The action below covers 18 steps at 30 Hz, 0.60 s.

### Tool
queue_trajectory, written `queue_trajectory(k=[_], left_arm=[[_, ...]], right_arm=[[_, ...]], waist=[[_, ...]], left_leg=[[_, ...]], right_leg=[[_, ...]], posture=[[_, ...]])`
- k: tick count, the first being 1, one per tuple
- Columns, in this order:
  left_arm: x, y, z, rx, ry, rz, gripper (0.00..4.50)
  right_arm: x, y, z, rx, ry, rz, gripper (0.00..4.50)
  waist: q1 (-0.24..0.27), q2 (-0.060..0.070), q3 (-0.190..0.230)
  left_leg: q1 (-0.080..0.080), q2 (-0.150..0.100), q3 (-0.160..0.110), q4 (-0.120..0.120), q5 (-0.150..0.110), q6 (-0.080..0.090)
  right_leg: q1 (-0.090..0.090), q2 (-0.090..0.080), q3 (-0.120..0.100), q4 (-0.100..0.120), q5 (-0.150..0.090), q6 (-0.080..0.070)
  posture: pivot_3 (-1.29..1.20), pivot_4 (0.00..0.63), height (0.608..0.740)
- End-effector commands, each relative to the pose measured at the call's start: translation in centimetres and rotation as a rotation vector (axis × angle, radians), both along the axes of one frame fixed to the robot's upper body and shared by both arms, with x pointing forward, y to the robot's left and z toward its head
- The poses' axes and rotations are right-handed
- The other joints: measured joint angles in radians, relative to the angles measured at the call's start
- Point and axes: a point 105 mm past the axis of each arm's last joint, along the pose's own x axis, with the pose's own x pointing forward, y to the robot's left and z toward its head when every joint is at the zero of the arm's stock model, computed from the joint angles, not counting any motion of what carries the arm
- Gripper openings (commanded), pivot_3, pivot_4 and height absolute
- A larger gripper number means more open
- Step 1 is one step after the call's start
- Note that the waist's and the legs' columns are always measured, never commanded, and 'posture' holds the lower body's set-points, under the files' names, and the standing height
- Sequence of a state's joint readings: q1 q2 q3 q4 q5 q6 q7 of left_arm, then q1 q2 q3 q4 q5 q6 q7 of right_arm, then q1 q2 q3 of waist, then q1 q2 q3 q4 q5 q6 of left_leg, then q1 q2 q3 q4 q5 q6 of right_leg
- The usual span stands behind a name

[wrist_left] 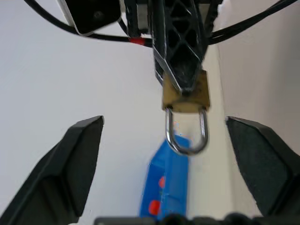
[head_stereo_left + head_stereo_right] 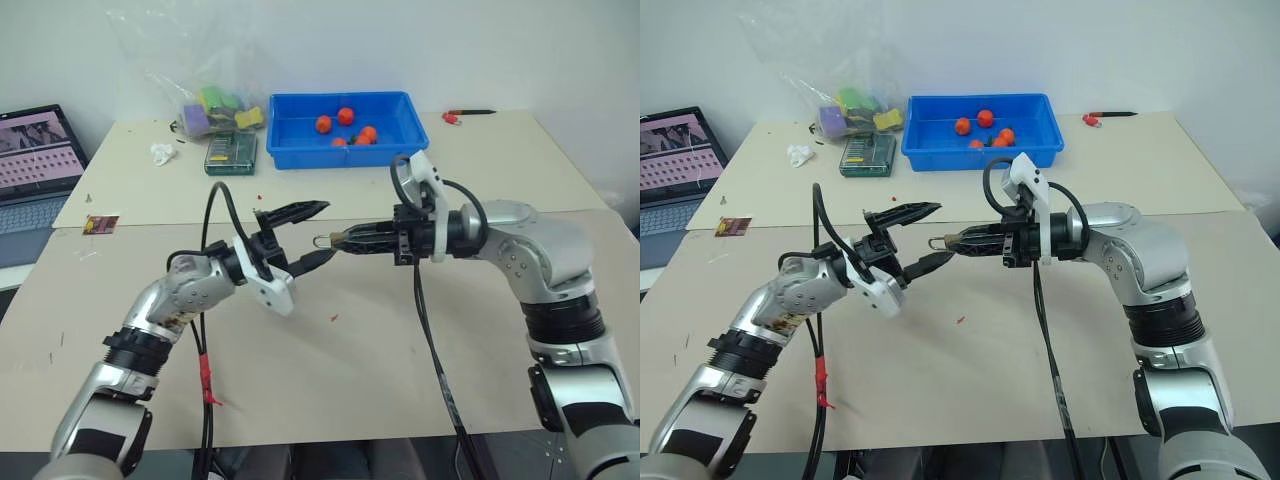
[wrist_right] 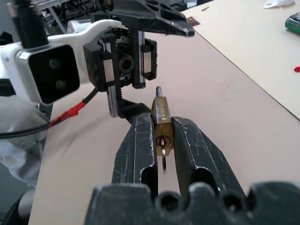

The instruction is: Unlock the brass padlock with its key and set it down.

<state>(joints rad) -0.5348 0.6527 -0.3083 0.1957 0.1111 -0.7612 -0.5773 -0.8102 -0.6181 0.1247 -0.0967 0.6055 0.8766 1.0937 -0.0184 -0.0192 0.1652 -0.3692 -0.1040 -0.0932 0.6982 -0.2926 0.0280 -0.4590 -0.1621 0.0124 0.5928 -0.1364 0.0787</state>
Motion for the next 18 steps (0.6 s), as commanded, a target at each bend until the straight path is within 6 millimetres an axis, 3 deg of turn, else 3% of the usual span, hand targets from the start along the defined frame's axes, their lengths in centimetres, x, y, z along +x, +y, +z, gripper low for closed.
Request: queue_trajectory(k=[1, 7, 10, 18], left_arm=[[-0.2, 0.5, -0.6, -0.048, 0.28, -0.025, 4.47], [1.2, 0.8, 2.1, -0.249, 0.502, -0.009, 4.47], [1.3, 0.1, 4.0, -0.39, 0.716, -0.08, 3.85], [0.8, -0.3, 6.1, -0.523, 0.989, -0.189, 0.71]], right_arm=[[-0.4, -0.5, 1.6, 0.02, -0.068, 0.02, 0.12], [-0.8, -0.9, 1.9, 0.025, -0.074, 0.021, 0.12], [-1.1, -1.0, 1.6, 0.022, -0.069, 0.019, 0.12], [-1.3, -0.9, 1.6, 0.031, -0.064, 0.018, 0.12]], waist=[[-0.001, 0.0, 0.0], [0.004, 0.0, 0.0], [0.003, 0.0, 0.0], [-0.007, 0.0, 0.0]], left_leg=[[0.0, 0.0, 0.0, 0.0, 0.0, 0.001], [0.0, 0.0, 0.0, 0.001, 0.0, 0.0], [0.0, 0.0, -0.001, 0.001, 0.0, 0.0], [0.0, 0.001, 0.0, 0.002, 0.001, -0.003]], right_leg=[[0.0, 0.0, 0.0, 0.0, 0.0, 0.0], [0.0, 0.0, 0.0, 0.0, 0.0, 0.0], [0.0, 0.0, 0.0, 0.0, 0.0, 0.0], [0.0, 0.001, 0.0, 0.0, 0.0, 0.0]], posture=[[0.0, 0.15, 0.74], [0.0, 0.15, 0.74], [0.0, 0.15, 0.74], [0.0, 0.15, 0.74]])
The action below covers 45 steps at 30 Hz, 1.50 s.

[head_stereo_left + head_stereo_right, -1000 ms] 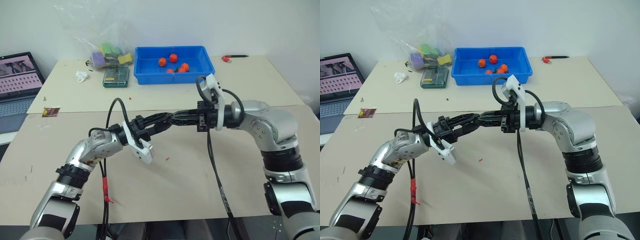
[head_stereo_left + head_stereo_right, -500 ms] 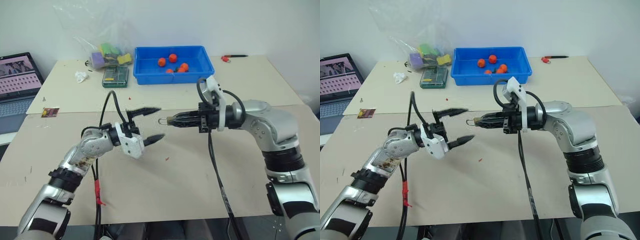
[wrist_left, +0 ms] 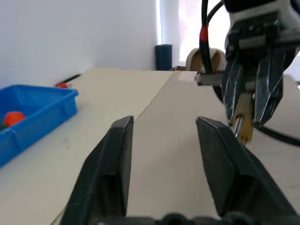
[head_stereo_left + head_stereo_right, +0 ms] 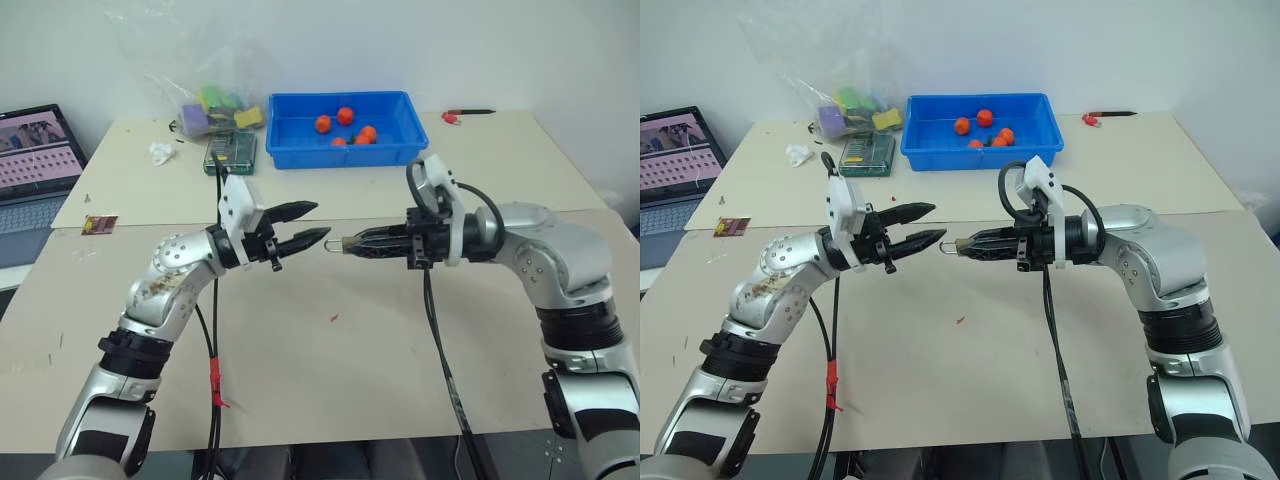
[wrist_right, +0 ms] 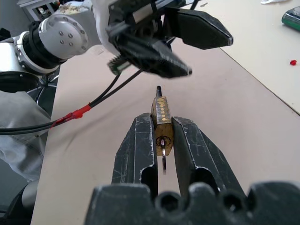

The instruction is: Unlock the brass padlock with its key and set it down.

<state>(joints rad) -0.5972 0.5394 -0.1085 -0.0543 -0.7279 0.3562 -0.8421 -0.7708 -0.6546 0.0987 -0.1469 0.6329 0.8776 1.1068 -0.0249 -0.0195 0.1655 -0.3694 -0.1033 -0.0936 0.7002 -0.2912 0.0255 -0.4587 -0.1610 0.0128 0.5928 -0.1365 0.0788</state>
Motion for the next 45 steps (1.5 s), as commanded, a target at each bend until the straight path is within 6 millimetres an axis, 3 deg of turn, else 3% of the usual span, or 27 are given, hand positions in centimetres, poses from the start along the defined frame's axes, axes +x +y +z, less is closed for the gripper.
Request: queue_trajectory(k=[1, 2, 23, 35, 43, 45], left_arm=[[-0.9, -0.2, 1.6, -0.025, 0.007, -0.054, 0.42], [-1.2, -0.4, 1.5, -0.013, 0.013, -0.07, 0.01], [-3.3, -1.2, -1.4, 0.105, 0.1, -0.15, 0.01], [-3.2, -1.0, -2.0, 0.138, 0.095, -0.129, 0.01], [-3.2, 0.2, -1.8, 0.192, 0.052, -0.093, 0.01], [-3.2, 0.8, -1.9, 0.213, 0.03, -0.073, 0.53]], right_arm=[[-0.4, -0.2, 1.5, 0.032, -0.055, 0.007, 0.12], [-0.4, -0.2, 1.5, 0.032, -0.056, 0.006, 0.12], [0.3, -0.6, 2.1, 0.039, -0.076, -0.023, 0.12], [0.4, -0.7, 2.7, 0.06, -0.082, -0.029, 0.12], [1.0, -3.1, 2.5, 0.039, -0.031, -0.063, 0.12], [0.9, -3.4, 2.3, 0.037, 0.002, -0.05, 0.12]], waist=[[0.0, 0.0, 0.0], [0.0, 0.0, 0.0], [0.007, 0.0, 0.0], [0.009, 0.0, 0.0], [0.01, 0.0, 0.0], [0.007, 0.0, 0.0]], left_leg=[[0.0, 0.0, 0.0, 0.0, 0.0, 0.0], [0.0, 0.0, 0.0, 0.0, 0.0, -0.001], [0.0, 0.0, 0.0, -0.001, 0.0, -0.001], [0.0, 0.0, 0.0, -0.001, 0.0, -0.001], [0.0, 0.0, 0.0, -0.001, 0.0, -0.001], [0.0, 0.0, 0.0, -0.001, 0.0, 0.0]], right_leg=[[0.0, 0.0, 0.0, 0.0, 0.0, 0.0], [0.0, 0.0, 0.0, 0.0, 0.0, 0.0], [0.0, 0.0, 0.0, -0.001, 0.0, 0.0], [0.0, 0.0, 0.0, -0.002, 0.0, 0.0], [0.001, 0.0, 0.0, -0.002, 0.0, 0.0], [0.001, 0.0, 0.0, -0.002, 0.0, 0.0]], posture=[[0.0, 0.15, 0.74], [0.0, 0.15, 0.74], [0.0, 0.15, 0.74], [0.0, 0.15, 0.74], [0.0, 0.15, 0.74], [0.0, 0.15, 0.74]])
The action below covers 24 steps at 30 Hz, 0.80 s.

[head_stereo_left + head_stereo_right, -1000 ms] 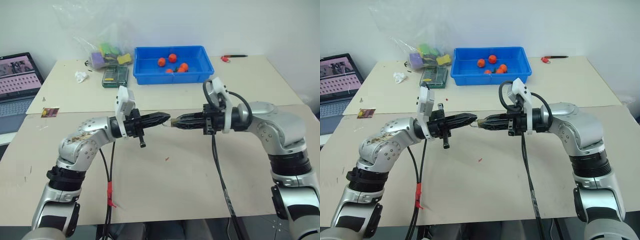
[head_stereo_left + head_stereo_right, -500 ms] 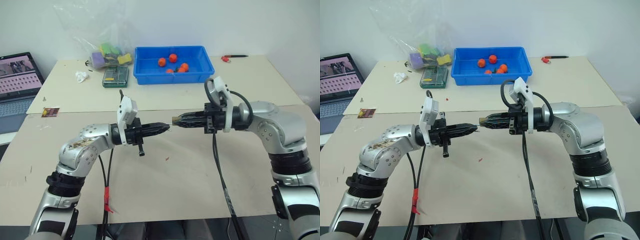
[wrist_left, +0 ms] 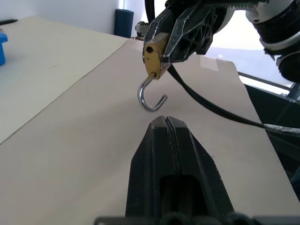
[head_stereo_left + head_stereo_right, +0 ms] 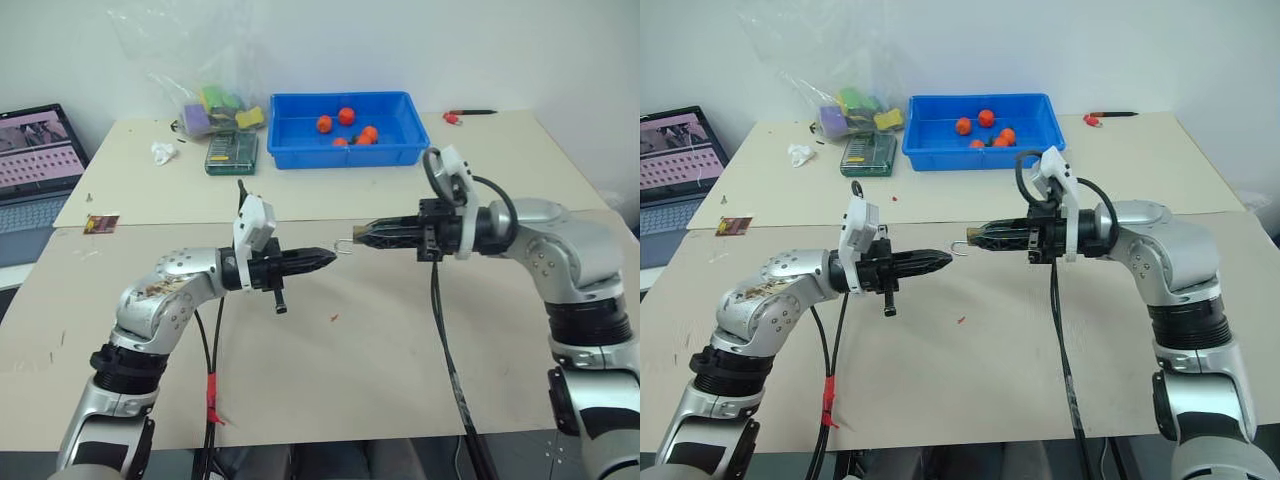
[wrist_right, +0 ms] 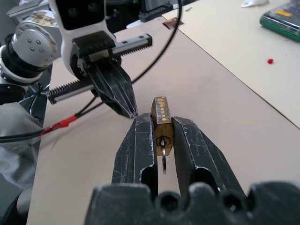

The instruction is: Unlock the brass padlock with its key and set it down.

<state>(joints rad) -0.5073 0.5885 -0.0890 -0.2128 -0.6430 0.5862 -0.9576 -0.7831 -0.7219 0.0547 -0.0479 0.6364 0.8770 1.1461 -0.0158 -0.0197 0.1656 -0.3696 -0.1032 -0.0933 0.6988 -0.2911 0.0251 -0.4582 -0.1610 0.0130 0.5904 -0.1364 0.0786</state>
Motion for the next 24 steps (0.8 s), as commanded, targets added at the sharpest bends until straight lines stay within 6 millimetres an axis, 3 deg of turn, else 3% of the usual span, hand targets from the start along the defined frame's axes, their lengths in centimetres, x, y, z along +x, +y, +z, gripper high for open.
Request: queue_trajectory(k=[1, 8, 11, 16, 21, 24], left_arm=[[-0.5, 0.9, 1.3, 0.02, -0.111, 0.013, 0.67], [-0.8, 2.3, 1.4, 0.153, -0.33, 0.029, 3.3], [-1.0, 2.8, 1.7, 0.22, -0.424, 0.028, 4.42], [-1.0, 3.0, 1.9, 0.224, -0.454, 0.065, 4.48], [-1.1, 2.9, 2.0, 0.203, -0.461, 0.102, 4.48], [-1.4, 2.9, 1.5, 0.213, -0.442, 0.099, 4.48]], right_arm=[[-0.5, -0.5, 1.6, 0.021, -0.021, 0.039, 0.12], [-1.6, 0.4, 0.2, -0.02, 0.12, 0.134, 0.12], [-0.3, 1.4, -1.5, -0.061, 0.236, 0.072, 0.12], [0.0, 2.8, -4.0, -0.132, 0.332, 0.066, 0.12], [0.9, 3.5, -8.1, -0.208, 0.446, 0.003, 0.12], [0.8, 3.6, -9.0, -0.214, 0.518, 0.001, 0.12]], waist=[[-0.002, 0.0, 0.0], [-0.001, 0.0, 0.0], [-0.002, 0.0, 0.0], [0.002, 0.0, 0.0], [0.001, 0.0, 0.0], [0.001, 0.0, 0.0]], left_leg=[[0.0, 0.0, 0.0, 0.0, 0.0, 0.0], [0.0, 0.003, 0.001, -0.001, 0.0, 0.0], [0.0, 0.003, 0.002, -0.001, 0.0, 0.0], [0.0, 0.006, 0.003, -0.001, 0.0, 0.0], [0.0, 0.005, 0.003, -0.001, 0.0, 0.0], [0.0, 0.005, 0.003, -0.001, 0.0, 0.0]], right_leg=[[0.0, 0.0, 0.0, 0.0, 0.0, 0.0], [0.0, 0.0, 0.0, -0.003, 0.0, 0.0], [0.0, 0.0, 0.0, -0.003, 0.0, 0.0], [0.0, 0.002, 0.0, -0.003, 0.001, -0.001], [0.0, 0.002, 0.0, -0.003, 0.001, -0.001], [0.0, 0.002, 0.0, -0.003, 0.001, -0.001]], posture=[[0.0, 0.15, 0.74], [0.0, 0.15, 0.74], [0.0, 0.15, 0.74], [0.0, 0.15, 0.74], [0.0, 0.15, 0.74], [0.0, 0.15, 0.74]])
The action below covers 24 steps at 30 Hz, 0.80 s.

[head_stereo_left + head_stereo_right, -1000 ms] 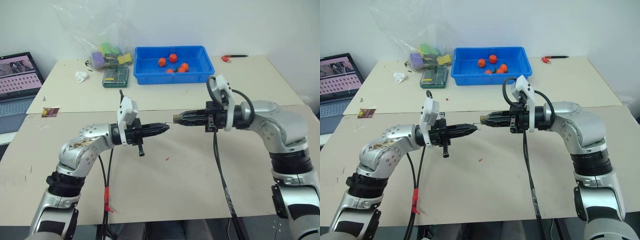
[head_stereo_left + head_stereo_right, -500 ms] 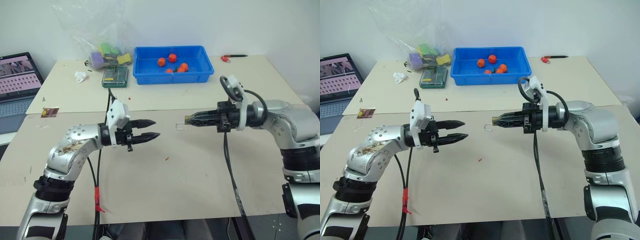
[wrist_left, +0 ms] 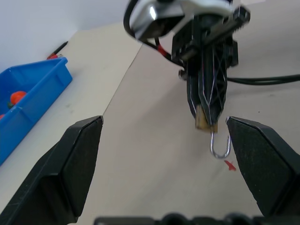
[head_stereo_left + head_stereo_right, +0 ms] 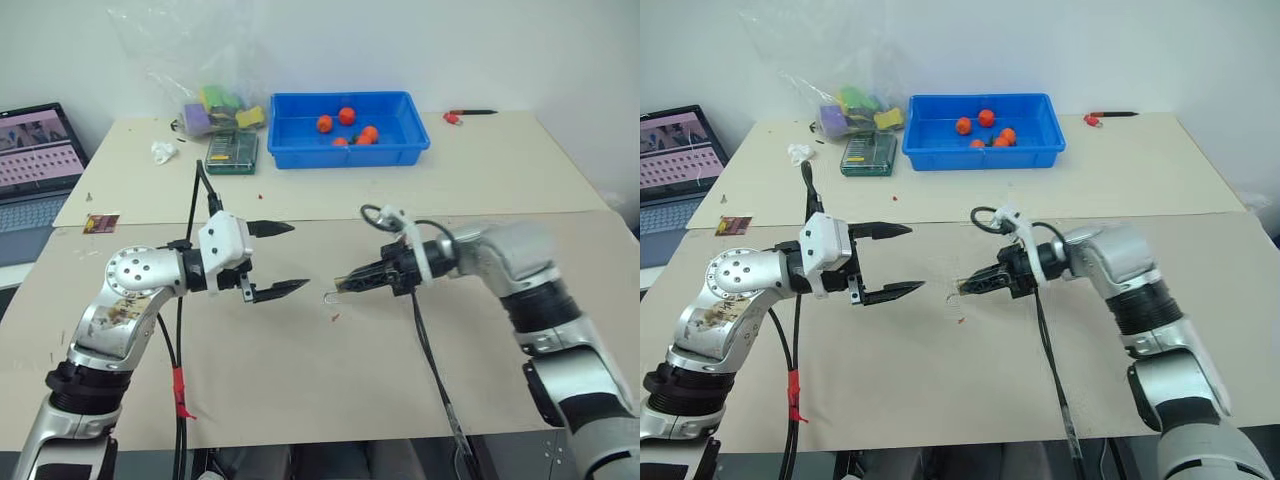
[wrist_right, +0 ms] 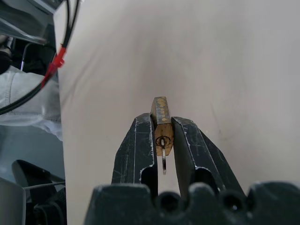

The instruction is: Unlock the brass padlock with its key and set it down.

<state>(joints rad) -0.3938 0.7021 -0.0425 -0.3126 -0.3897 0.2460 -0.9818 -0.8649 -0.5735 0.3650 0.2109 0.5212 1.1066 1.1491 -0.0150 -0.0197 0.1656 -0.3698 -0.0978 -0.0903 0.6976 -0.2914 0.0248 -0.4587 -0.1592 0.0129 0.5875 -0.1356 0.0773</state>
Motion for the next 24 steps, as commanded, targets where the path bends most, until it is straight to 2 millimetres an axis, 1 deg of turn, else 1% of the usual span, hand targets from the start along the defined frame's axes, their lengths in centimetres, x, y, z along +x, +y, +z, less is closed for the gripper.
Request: queue_trajectory(k=[1, 3, 5, 6, 8, 9, 11, 13, 15, 16, 17, 18, 19, 20, 22, 24], left_arm=[[-0.6, 0.0, 0.3, -0.003, -0.016, 0.006, 4.48], [-0.8, -0.3, -0.1, -0.009, -0.001, 0.0, 4.48], [-0.8, -0.6, -0.1, -0.018, 0.001, -0.003, 4.5], [-0.8, -0.8, -0.1, -0.023, 0.005, -0.007, 4.5], [-0.8, -1.0, -0.1, -0.03, 0.01, -0.014, 4.5], [-0.8, -1.1, -0.1, -0.035, 0.01, -0.016, 4.5], [-0.8, -1.3, 0.0, -0.055, 0.022, -0.03, 4.5], [-0.6, -1.3, 0.0, -0.067, 0.056, -0.024, 4.5], [-0.3, -1.3, -0.5, -0.044, 0.109, -0.003, 4.5], [-0.2, -1.4, -0.5, -0.043, 0.116, -0.004, 4.5], [-0.3, -1.4, -0.5, -0.047, 0.125, -0.006, 4.5], [-0.2, -1.4, -0.2, -0.047, 0.109, -0.002, 4.5], [-0.1, -1.5, 0.0, -0.048, 0.097, 0.002, 4.5], [0.1, -1.5, 0.2, -0.046, 0.083, 0.01, 4.5], [0.4, -1.5, 0.8, -0.06, 0.066, 0.019, 4.5], [0.7, -1.3, 1.2, -0.066, 0.054, 0.029, 4.5]], right_arm=[[0.1, 0.0, 0.3, 0.02, 0.066, -0.019, 0.12], [0.3, -0.3, -0.2, -0.017, 0.053, -0.023, 0.12], [0.7, -0.8, -0.3, -0.036, 0.043, -0.042, 1.13], [0.8, -1.2, -0.1, -0.035, 0.041, -0.048, 1.29], [1.3, -2.4, 0.3, -0.051, 0.011, -0.066, 1.93], [1.6, -3.3, 0.4, -0.065, -0.01, -0.072, 2.33], [2.2, -5.0, 0.7, -0.085, -0.037, -0.105, 2.97], [2.9, -8.4, 1.1, -0.133, -0.094, -0.136, 3.71], [3.1, -10.7, 2.0, -0.138, -0.132, -0.148, 4.34], [2.9, -11.3, 2.6, -0.124, -0.158, -0.132, 4.48], [2.8, -11.6, 3.4, -0.105, -0.187, -0.11, 4.48], [2.5, -11.4, 4.6, -0.07, -0.257, -0.069, 4.48], [2.3, -11.3, 5.4, -0.047, -0.306, -0.041, 4.48], [2.1, -10.9, 6.4, -0.018, -0.358, -0.01, 4.48], [0.7, -9.5, 8.4, 0.034, -0.468, 0.084, 4.48], [-0.8, -8.0, 9.4, 0.035, -0.568, 0.159, 4.48]], waist=[[0.0, 0.0, 0.0], [-0.002, 0.0, 0.0], [-0.001, 0.0, 0.0], [-0.001, 0.0, 0.0], [-0.001, 0.0, 0.0], [-0.001, 0.0, 0.0], [0.002, 0.0, 0.0], [0.002, 0.0, 0.0], [0.003, 0.0, 0.0], [0.001, 0.0, 0.0], [0.0, 0.0, 0.0], [-0.005, 0.0, 0.0], [-0.012, 0.0, 0.0], [-0.018, 0.0, 0.0], [-0.026, 0.0, 0.0], [-0.028, 0.0, 0.0]], left_leg=[[0.0, 0.0, 0.0, 0.0, 0.0, 0.0], [0.0, 0.0, 0.0, 0.0, 0.0, 0.0], [0.0, 0.0, 0.0, 0.0, 0.0, 0.0], [0.0, 0.0, 0.0, 0.0, 0.0, 0.0], [0.0, 0.001, 0.0, 0.0, 0.0, 0.0], [0.0, 0.0, 0.0, 0.0, 0.0, 0.0], [0.0, 0.0, 0.0, 0.0, 0.0, 0.0], [0.0, 0.0, 0.001, 0.0, 0.0, 0.0], [0.0, 0.0, 0.002, 0.0, 0.0, 0.0], [0.0, 0.0, 0.002, 0.0, 0.0, 0.0], [0.0, 0.0, 0.003, 0.0, -0.001, 0.001], [0.0, 0.001, 0.004, 0.0, -0.001, 0.001], [0.0, 0.002, 0.005, 0.0, -0.001, 0.001], [0.001, 0.003, 0.006, 0.0, -0.001, 0.0], [0.001, 0.006, 0.007, 0.0, -0.002, -0.001], [0.002, 0.008, 0.007, 0.0, -0.002, -0.001]], right_leg=[[0.0, 0.0, 0.0, 0.0, 0.0, 0.0], [0.0, 0.0, 0.0, 0.0, 0.0, 0.0], [0.0, 0.001, 0.0, 0.0, 0.0, 0.0], [0.0, 0.001, 0.0, 0.0, 0.0, 0.0], [0.0, 0.001, 0.0, 0.0, 0.0, 0.0], [0.0, 0.001, 0.0, 0.0, 0.0, 0.0], [0.0, 0.001, 0.0, 0.0, 0.0, 0.0], [0.001, 0.001, 0.0, 0.0, 0.0, 0.0], [0.001, 0.001, 0.0, -0.001, 0.0, 0.0], [0.001, 0.001, 0.0, -0.001, 0.0, 0.0], [0.001, 0.001, 0.0, -0.001, 0.0, 0.0], [0.0, 0.001, 0.0, -0.001, 0.0, 0.0], [0.0, 0.002, 0.0, -0.001, 0.0, 0.0], [0.0, 0.003, 0.001, -0.002, 0.0, 0.0], [0.0, 0.005, 0.002, -0.002, 0.0, -0.001], [0.0, 0.007, 0.002, -0.001, 0.001, -0.001]], posture=[[0.0, 0.15, 0.74], [0.0, 0.15, 0.74], [0.0, 0.15, 0.74], [0.0, 0.15, 0.74], [0.0, 0.15, 0.74], [0.0, 0.15, 0.74], [0.0, 0.15, 0.74], [0.0, 0.15, 0.74], [0.0, 0.15, 0.74], [0.0, 0.15, 0.74], [0.0, 0.15, 0.74], [0.0, 0.15, 0.74], [0.0, 0.15, 0.74], [0.0, 0.15, 0.74], [0.0, 0.15, 0.74], [0.0, 0.15, 0.74]])
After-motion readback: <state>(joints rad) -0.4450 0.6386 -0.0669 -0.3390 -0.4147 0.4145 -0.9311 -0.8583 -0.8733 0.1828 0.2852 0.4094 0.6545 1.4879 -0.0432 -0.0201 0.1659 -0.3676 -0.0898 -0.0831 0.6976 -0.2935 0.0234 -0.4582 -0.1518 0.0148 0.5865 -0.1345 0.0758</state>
